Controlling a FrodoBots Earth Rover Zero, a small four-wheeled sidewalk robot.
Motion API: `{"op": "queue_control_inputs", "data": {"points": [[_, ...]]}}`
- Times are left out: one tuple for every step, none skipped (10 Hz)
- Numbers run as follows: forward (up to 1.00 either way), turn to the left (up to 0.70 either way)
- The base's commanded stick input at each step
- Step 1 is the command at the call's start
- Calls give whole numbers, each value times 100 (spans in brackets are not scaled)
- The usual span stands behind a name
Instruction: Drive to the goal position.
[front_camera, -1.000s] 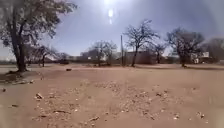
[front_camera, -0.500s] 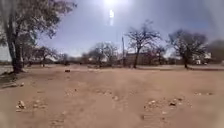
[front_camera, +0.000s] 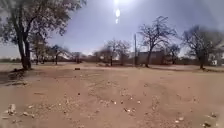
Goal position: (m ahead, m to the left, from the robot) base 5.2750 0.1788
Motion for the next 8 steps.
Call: {"op": "queue_control_inputs", "data": {"points": [[100,0],[100,0],[100,0],[100,0],[100,0],[100,0],[100,0],[100,0]]}}
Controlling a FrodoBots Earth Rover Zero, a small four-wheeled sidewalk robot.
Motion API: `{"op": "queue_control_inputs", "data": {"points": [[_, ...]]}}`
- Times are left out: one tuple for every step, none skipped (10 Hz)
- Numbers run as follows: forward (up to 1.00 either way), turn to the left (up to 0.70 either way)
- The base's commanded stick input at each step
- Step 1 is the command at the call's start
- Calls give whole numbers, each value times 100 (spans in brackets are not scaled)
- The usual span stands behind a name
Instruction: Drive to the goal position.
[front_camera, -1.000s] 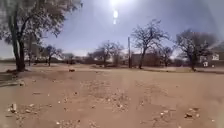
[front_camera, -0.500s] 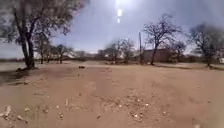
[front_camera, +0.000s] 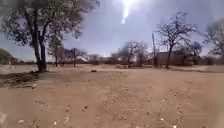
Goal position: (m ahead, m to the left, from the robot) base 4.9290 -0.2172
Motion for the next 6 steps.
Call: {"op": "queue_control_inputs", "data": {"points": [[100,1],[100,13],[100,26],[100,13],[100,0],[100,0]]}}
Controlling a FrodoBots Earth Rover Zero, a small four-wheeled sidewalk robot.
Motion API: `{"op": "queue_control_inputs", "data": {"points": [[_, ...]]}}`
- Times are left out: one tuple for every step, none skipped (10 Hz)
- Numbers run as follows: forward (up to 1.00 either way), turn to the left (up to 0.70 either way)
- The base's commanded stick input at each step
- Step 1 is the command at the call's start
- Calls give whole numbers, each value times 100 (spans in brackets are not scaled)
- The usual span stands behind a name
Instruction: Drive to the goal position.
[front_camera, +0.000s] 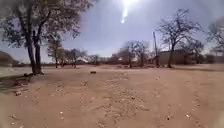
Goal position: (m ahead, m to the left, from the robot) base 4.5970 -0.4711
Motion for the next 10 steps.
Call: {"op": "queue_control_inputs", "data": {"points": [[100,0],[100,0],[100,0],[100,0],[100,0],[100,0],[100,0],[100,0],[100,0],[100,0]]}}
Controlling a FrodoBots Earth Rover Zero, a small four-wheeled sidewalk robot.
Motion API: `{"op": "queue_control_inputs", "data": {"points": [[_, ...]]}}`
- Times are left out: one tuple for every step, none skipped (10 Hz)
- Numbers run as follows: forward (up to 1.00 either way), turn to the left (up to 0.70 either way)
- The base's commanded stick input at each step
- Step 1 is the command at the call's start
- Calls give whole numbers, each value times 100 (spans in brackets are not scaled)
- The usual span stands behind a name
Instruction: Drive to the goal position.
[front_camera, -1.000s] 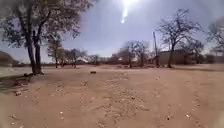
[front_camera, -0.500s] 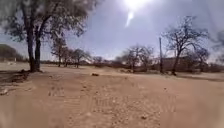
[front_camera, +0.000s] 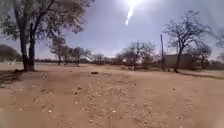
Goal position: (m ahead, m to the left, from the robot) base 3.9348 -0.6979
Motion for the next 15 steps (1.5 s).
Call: {"op": "queue_control_inputs", "data": {"points": [[100,0],[100,0],[100,0],[100,0],[100,0],[100,0],[100,0],[100,0],[100,0],[100,0],[100,0],[100,0],[100,0],[100,0],[100,0]]}}
